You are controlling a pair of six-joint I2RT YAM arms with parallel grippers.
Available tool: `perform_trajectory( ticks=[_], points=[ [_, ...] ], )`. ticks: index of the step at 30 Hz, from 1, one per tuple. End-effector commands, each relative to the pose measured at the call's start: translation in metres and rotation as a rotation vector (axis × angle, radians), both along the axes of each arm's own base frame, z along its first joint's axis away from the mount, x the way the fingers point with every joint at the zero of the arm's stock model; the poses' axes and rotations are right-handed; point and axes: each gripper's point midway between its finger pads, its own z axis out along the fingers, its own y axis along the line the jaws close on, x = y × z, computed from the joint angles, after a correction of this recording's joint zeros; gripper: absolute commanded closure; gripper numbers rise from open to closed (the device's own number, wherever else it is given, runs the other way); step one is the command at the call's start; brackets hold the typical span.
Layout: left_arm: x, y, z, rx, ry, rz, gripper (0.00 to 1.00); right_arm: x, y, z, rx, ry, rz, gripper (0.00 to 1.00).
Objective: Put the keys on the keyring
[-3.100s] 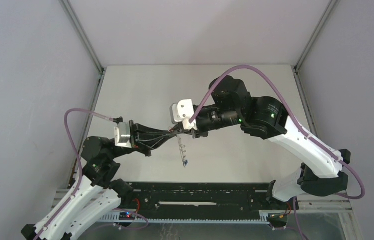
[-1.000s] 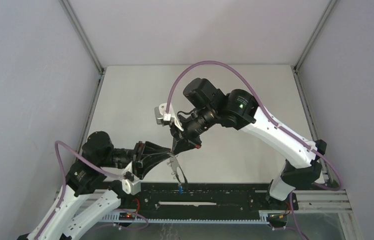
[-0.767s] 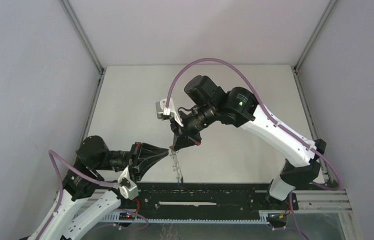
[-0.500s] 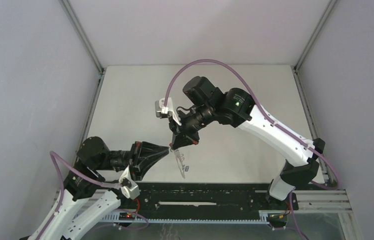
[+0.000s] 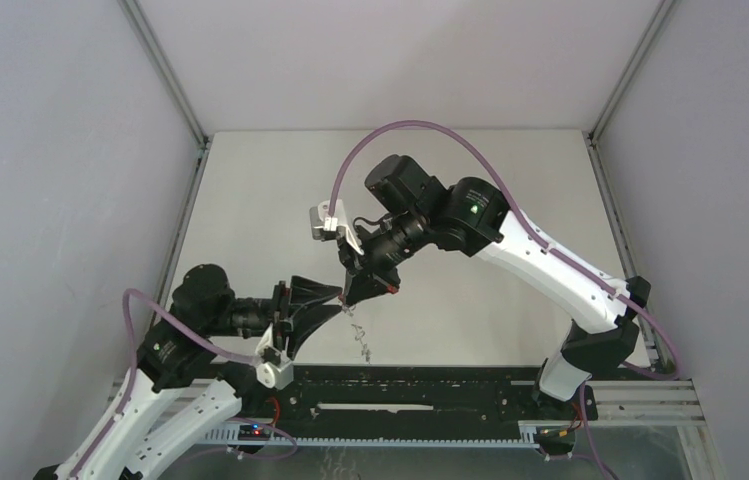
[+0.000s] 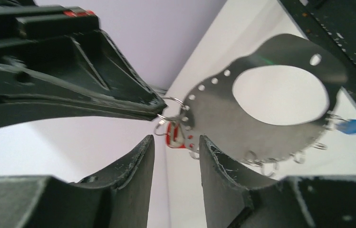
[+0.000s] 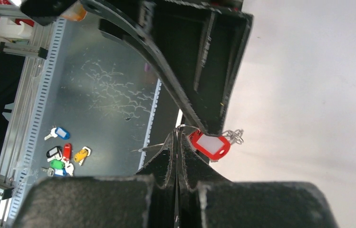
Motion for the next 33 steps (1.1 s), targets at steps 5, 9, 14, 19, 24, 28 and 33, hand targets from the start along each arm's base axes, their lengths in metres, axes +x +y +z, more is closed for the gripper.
perform_trajectory(
  ticks=[5, 9, 14, 19, 24, 28, 33],
  points=[
    [-0.003, 0.001, -0.002, 0.05, -0.029, -0.024, 0.6, -0.013, 0.002, 0.02, 0.053, 0.006, 0.056, 1.0],
    [-0.006, 0.001, 0.002, 0.039, -0.045, -0.033, 0.66, -0.009, 0.002, 0.019, 0.048, 0.003, 0.04, 1.0],
    [-0.008, 0.001, 0.005, 0.019, -0.039, -0.041, 0.68, -0.005, 0.003, 0.016, 0.038, 0.006, 0.023, 1.0],
    [-0.008, 0.0, 0.012, -0.019, -0.042, -0.039, 0.73, -0.006, 0.003, 0.014, 0.028, 0.016, 0.025, 1.0],
    [-0.009, 0.0, 0.016, -0.038, -0.021, -0.035, 0.77, -0.006, 0.004, 0.014, 0.03, 0.013, 0.026, 1.0],
    [-0.01, -0.001, 0.015, -0.038, -0.003, -0.04, 0.79, -0.005, 0.005, 0.016, 0.033, 0.014, 0.029, 1.0],
    [-0.011, -0.002, 0.012, -0.029, 0.029, -0.047, 0.64, -0.007, 0.006, 0.017, 0.037, 0.019, 0.038, 1.0]
  ],
)
